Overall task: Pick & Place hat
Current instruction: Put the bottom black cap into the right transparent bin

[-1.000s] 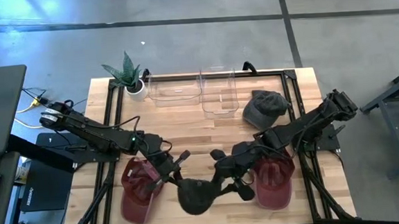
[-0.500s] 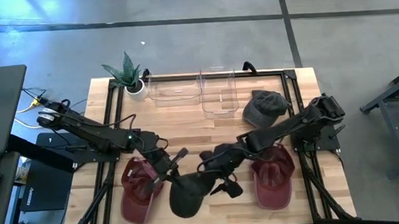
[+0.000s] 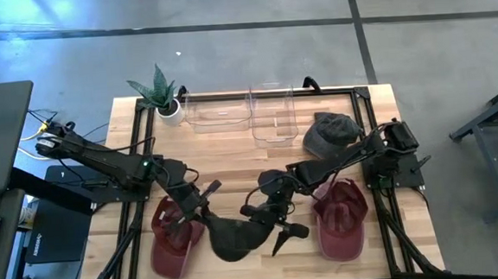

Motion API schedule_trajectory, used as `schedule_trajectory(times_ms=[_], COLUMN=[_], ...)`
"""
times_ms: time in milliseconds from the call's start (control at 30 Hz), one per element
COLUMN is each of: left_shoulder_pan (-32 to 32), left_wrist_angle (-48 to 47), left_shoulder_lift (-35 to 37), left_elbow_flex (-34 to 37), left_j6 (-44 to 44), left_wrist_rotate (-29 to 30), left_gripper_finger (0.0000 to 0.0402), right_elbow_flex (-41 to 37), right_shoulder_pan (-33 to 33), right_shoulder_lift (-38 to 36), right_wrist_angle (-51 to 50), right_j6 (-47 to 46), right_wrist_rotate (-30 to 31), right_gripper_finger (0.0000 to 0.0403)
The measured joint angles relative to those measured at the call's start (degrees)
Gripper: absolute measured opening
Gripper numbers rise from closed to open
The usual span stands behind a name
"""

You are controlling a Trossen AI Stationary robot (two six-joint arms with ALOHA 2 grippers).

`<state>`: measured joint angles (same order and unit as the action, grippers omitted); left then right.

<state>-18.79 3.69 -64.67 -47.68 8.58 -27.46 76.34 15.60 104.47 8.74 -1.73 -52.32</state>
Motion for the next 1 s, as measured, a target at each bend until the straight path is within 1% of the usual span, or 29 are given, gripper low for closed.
schedule_trajectory(times_ms=[233,400,533,600,700,767,900,967,1000], left_shoulder_pan=[-0.46,-2.88,-5.26,-5.81,-5.64,-5.33,-4.86,-4.44,-4.42], left_wrist_angle=[0.46,0.5,1.37,2.36,3.5,2.61,3.84,2.83,2.88], left_shoulder_lift=[-0.03,-0.22,-0.2,-0.1,-0.77,-1.26,-1.81,-2.01,-2.01], left_elbow_flex=[-0.05,-0.07,-0.07,-0.07,-0.07,0.01,-0.09,0.02,0.02], left_j6=[0.05,0.26,2.05,2.8,2.32,1.63,-0.86,-2.07,-2.92], left_wrist_rotate=[-5.39,-5.28,-2.79,-1.52,-0.16,2.71,5.39,5.99,6.28], left_gripper_finger=[0.0002,0.0002,0.0002,0.0002,0.0002,0.0002,0.0002,0.0004,0.0007], right_elbow_flex=[0.02,0.02,0.02,0.0,0.0,-0.02,-0.02,-0.02,-0.02], right_shoulder_pan=[3.27,5.03,5.44,5.05,4.48,4.28,4.02,4.07,4.21], right_shoulder_lift=[-2.51,-4.05,-4.47,-4.47,-4.49,-4.49,-4.49,-4.49,-4.49], right_wrist_angle=[0.05,-0.84,-0.92,-1.15,-2.62,-3.22,-4.96,-6.26,-6.81], right_j6=[-0.64,-0.52,1.59,1.64,1.58,1.6,1.77,2.09,1.99], right_wrist_rotate=[-0.08,0.07,0.65,4.5,12.86,16.61,21.35,22.69,24.11], right_gripper_finger=[0.0204,0.0167,0.0139,0.0127,0.0106,0.0084,0.0021,0.0008,0.0011])
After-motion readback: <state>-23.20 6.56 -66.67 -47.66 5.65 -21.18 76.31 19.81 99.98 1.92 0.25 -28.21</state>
